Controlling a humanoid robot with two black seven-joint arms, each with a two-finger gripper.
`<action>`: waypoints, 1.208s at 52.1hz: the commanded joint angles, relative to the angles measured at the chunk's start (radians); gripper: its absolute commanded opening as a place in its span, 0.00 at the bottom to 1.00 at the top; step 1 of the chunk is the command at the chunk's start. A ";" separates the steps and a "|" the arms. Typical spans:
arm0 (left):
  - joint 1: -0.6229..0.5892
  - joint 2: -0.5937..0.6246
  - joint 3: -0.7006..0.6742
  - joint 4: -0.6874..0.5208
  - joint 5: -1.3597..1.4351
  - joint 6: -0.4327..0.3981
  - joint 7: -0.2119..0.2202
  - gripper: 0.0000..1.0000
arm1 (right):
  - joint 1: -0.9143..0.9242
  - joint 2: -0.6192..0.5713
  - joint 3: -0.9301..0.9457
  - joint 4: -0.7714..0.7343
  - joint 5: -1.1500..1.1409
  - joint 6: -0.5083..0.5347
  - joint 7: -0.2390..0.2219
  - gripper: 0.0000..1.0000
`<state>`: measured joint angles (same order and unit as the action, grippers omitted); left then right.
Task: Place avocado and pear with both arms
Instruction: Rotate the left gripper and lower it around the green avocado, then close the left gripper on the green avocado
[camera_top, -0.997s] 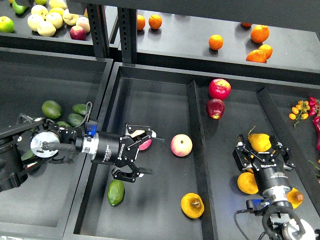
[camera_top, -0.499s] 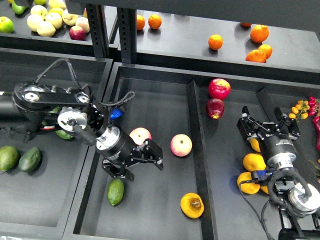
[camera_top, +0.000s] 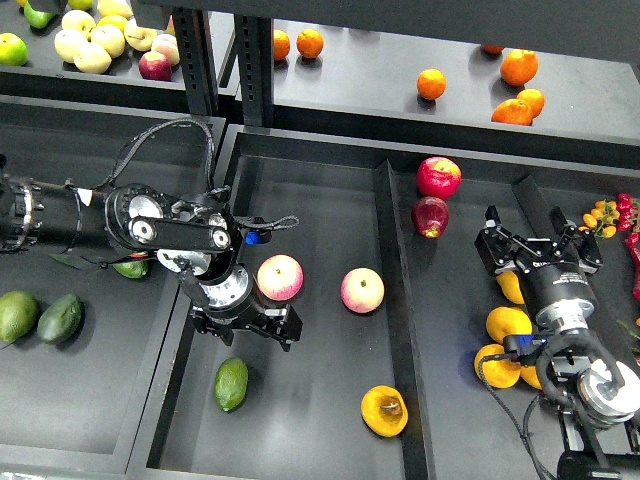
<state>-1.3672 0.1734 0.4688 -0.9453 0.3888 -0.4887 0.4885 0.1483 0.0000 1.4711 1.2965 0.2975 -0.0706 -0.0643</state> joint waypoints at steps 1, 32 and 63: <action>0.040 -0.003 0.017 0.052 0.015 0.000 0.000 0.99 | 0.001 0.000 -0.002 0.000 0.002 0.000 -0.002 1.00; 0.174 -0.014 -0.007 0.169 0.055 0.000 0.000 0.99 | -0.003 0.000 -0.006 0.001 0.003 0.002 -0.002 1.00; 0.246 -0.095 -0.042 0.198 0.056 0.000 0.000 0.99 | -0.012 0.000 -0.006 0.001 0.003 0.006 0.000 1.00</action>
<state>-1.1377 0.0879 0.4347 -0.7601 0.4446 -0.4888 0.4886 0.1390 0.0000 1.4649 1.2978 0.3007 -0.0669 -0.0652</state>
